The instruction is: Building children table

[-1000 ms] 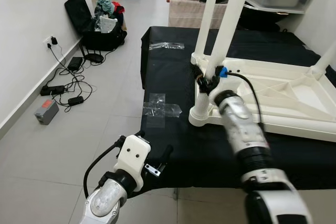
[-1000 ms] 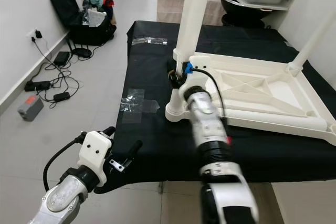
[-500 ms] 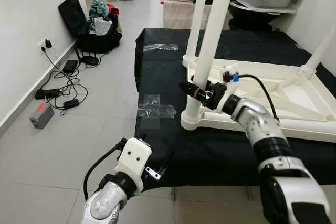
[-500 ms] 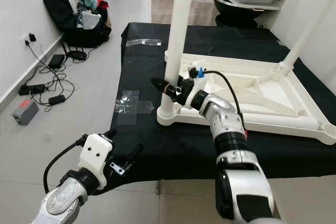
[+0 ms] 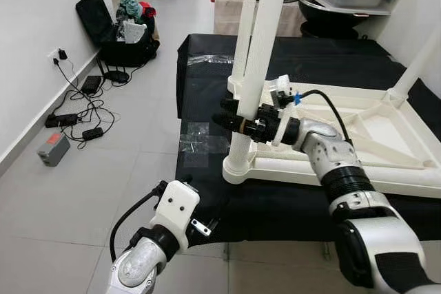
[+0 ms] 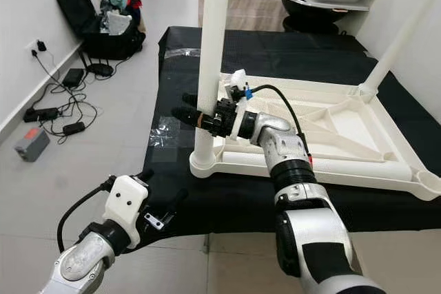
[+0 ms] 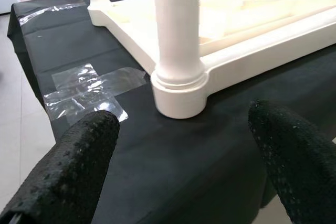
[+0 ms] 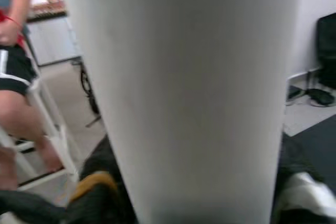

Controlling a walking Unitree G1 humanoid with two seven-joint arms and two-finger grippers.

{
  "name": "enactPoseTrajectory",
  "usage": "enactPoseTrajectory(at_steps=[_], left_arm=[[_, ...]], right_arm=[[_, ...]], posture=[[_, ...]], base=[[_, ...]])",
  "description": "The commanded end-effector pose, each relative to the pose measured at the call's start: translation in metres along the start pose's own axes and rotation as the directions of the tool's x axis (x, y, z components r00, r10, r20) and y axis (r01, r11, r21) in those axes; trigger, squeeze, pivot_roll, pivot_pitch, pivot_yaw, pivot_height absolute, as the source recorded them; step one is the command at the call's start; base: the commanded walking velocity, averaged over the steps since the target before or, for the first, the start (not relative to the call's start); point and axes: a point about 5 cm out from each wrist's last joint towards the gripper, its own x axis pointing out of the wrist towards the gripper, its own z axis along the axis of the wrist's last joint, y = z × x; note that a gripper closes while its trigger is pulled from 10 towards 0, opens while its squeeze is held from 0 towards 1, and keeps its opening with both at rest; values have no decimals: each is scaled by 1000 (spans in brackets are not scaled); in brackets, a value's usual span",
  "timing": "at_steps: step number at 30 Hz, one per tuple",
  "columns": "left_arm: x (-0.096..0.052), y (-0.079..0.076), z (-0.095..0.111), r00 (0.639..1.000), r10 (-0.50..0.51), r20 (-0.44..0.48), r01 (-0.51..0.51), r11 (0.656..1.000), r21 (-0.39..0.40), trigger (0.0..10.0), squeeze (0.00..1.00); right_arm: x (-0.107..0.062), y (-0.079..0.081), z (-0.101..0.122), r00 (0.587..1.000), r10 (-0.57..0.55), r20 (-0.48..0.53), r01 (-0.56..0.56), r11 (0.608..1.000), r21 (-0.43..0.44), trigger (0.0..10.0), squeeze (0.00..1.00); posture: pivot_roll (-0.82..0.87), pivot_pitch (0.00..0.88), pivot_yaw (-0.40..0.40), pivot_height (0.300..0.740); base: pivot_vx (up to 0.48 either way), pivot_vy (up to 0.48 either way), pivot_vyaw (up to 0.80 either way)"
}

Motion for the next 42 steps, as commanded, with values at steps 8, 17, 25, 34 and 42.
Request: enactPoseTrajectory(at_steps=[8, 17, 25, 34, 42], left_arm=[[0, -1, -2, 1000, -6, -10, 6, 1000, 4, 10000, 0], [2, -1, -2, 1000, -9, -9, 9, 1000, 7, 10000, 0], [2, -1, -2, 1000, -7, -9, 7, 1000, 9, 10000, 0], [2, -1, -2, 1000, -3, -8, 3, 1000, 6, 10000, 0], [3, -1, -2, 1000, -4, -7, 4, 1000, 6, 10000, 0]], right_arm=[[-5, -32, -2, 799, -601, -12, 600, 798, -53, 0, 0], [-37, -30, -43, 198, -978, -71, 978, 192, 85, 0, 0], [-17, -11, -46, 88, -993, -78, 982, 74, 171, 2157, 0], [-11, -14, -9, 298, -944, 142, 942, 315, 113, 10000, 278], [-17, -22, 7, 777, -613, 142, 590, 788, 178, 10000, 0]], posture=[[125, 100, -71, 740], [122, 101, -75, 740], [120, 99, -77, 740], [116, 101, -79, 740], [117, 102, -78, 740]], base=[[0, 0, 0], [0, 0, 0], [0, 0, 0], [0, 0, 0], [0, 0, 0]])
